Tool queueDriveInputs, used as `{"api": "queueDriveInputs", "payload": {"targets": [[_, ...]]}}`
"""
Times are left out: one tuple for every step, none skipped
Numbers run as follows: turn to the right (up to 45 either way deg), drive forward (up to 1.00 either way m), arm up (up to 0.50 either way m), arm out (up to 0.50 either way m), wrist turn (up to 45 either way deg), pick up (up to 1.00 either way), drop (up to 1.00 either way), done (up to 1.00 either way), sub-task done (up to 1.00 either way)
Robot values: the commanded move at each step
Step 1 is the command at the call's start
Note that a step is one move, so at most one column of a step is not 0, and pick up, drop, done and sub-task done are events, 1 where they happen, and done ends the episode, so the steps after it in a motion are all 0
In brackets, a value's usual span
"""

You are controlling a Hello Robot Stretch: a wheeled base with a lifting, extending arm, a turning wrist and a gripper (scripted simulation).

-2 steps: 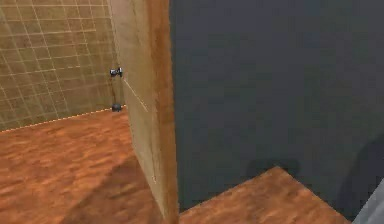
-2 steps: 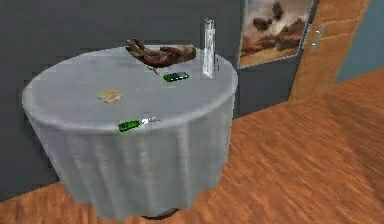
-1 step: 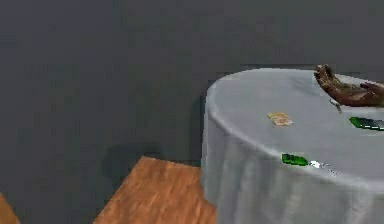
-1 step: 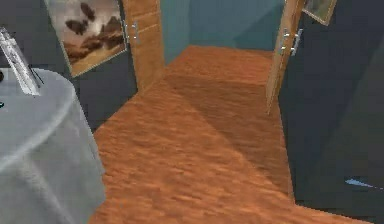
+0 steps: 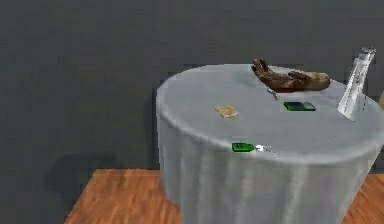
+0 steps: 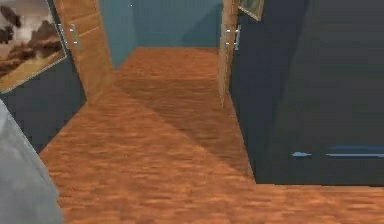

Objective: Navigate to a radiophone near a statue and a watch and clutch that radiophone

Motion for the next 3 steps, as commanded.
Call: {"api": "queueDriveInputs", "payload": {"targets": [[0.0,0.25,0.00,0.00,0.0,0.00,0.00,0.00,0.00],[-45.0,0.00,0.00,0.00,0.0,0.00,0.00,0.00,0.00],[0.0,0.00,0.50,0.00,0.0,0.00,0.00,0.00,0.00]]}}
